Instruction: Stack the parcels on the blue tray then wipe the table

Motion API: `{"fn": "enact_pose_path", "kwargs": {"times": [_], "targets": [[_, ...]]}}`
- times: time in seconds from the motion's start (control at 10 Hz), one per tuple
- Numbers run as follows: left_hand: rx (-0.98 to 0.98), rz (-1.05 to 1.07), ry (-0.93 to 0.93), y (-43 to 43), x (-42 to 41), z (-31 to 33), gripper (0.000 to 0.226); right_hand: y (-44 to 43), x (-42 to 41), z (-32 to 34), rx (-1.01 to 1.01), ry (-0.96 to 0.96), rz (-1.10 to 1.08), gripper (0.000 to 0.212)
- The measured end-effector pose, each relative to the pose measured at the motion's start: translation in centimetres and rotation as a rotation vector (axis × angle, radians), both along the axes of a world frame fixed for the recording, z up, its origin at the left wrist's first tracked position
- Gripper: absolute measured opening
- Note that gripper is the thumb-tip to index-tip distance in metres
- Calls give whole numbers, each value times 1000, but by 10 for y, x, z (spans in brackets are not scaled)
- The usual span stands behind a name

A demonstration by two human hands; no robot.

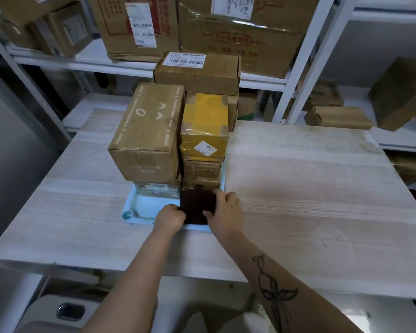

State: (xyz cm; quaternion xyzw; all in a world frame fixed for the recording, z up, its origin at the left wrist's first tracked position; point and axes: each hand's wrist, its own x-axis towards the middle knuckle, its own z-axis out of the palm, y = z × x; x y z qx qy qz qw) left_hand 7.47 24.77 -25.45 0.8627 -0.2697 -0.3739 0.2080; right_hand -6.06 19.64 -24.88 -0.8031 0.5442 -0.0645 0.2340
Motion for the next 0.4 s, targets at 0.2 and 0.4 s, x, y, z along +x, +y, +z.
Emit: {"fn": "enact_pose_path", "kwargs": {"times": [0.2,0.4], "targets": [[64,-121,-207,4,-7,-6,15,4,-7,-6,-33,214,194,45],[23,-154,-386,21,-13,7,58,10,-30,3,29,218,195,93]]}}
